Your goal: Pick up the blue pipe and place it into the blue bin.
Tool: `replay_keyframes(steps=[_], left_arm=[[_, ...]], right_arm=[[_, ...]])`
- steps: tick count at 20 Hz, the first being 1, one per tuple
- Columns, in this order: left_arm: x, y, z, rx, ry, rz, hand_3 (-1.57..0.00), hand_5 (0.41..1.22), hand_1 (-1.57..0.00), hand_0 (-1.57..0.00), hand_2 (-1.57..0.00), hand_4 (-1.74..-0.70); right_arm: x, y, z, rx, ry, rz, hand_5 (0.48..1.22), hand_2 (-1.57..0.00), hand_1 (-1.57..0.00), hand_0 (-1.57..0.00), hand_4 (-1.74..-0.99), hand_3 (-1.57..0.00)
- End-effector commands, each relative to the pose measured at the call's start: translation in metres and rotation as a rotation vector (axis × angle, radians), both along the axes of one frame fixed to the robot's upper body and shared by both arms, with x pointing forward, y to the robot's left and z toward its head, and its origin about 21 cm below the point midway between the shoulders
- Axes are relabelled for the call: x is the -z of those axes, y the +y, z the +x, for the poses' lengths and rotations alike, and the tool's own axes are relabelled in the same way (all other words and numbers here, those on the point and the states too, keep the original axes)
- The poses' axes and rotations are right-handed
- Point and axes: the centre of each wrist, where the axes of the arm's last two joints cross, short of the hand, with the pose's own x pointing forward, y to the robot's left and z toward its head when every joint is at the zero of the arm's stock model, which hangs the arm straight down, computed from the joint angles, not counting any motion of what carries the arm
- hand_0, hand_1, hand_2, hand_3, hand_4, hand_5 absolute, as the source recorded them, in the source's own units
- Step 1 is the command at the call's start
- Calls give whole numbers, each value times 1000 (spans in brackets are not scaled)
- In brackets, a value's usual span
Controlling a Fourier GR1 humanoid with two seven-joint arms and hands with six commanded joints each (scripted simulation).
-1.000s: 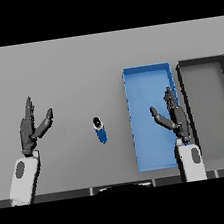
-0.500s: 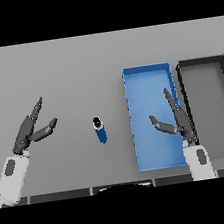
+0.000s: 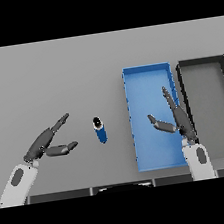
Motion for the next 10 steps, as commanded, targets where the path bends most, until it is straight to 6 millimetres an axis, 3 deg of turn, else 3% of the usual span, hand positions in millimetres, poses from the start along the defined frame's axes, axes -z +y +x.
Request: replay_keyframes(steps=[1, 7, 10], left_arm=[[-2, -9, -2, 22, 14, 3, 1, 496, 1, 1, 1, -1031], [15, -47, -12, 143, 51, 30, 1, 463, 1, 1, 1, -1107], [20, -70, -6, 165, 27, -18, 1, 484, 1, 1, 1, -1149]], right_arm=[[1, -1, -1, 7, 7, -2, 576, 1, 1, 1, -1229, 1], [4, -1, -6, 2, 15, 0, 570, 1, 1, 1, -1212, 1], [3, 1, -4, -3, 8, -3, 564, 1, 1, 1, -1210, 1]])
